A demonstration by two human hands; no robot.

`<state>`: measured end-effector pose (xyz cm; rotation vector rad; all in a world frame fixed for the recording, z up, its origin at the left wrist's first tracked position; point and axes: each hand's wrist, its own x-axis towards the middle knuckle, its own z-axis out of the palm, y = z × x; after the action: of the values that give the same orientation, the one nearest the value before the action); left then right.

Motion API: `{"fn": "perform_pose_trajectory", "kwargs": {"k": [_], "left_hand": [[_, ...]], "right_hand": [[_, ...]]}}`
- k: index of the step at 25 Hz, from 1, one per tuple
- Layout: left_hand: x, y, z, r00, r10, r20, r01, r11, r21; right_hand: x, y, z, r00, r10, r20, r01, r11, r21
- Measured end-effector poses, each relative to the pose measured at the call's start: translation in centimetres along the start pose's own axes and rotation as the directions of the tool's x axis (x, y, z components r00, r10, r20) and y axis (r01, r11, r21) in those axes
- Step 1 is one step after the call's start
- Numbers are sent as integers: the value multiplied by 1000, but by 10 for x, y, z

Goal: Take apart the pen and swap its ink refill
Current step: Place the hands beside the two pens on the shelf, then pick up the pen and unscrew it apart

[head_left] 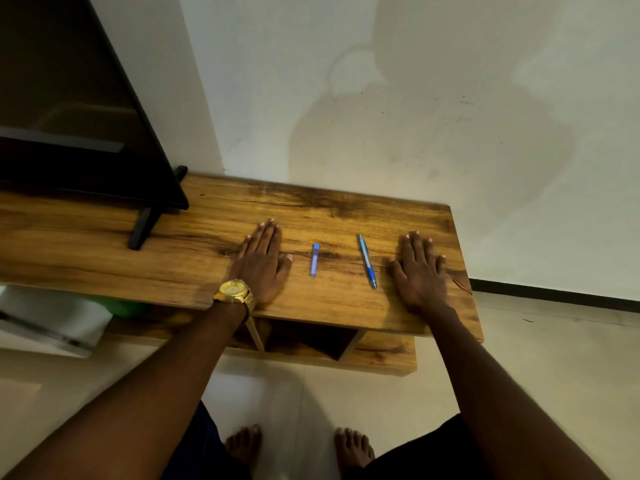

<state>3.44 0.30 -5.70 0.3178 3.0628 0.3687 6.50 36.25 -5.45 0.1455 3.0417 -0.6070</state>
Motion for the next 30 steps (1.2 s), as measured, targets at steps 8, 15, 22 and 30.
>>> {"fn": "perform_pose_trajectory", "kwargs": {"k": [8,15,22,30], "left_hand": [[-40,43,-53,992,-120,-43,103,952,-290],[-51,66,-55,993,-105,-57,58,840,-539],[-39,75,-43,988,-152,9,90,534,-841],[-39,74,-49,984,-27,-178,-113,675,-729]], "right_hand": [[-24,-95,4,983,97,-159,-87,994,66],[-35,-104,-7,978,172,-118,-112,911,397],[-64,-143,-16,990,16,141,-113,687,718],[-56,-143,-14,1000,-6,-8,10,766,643]]}}
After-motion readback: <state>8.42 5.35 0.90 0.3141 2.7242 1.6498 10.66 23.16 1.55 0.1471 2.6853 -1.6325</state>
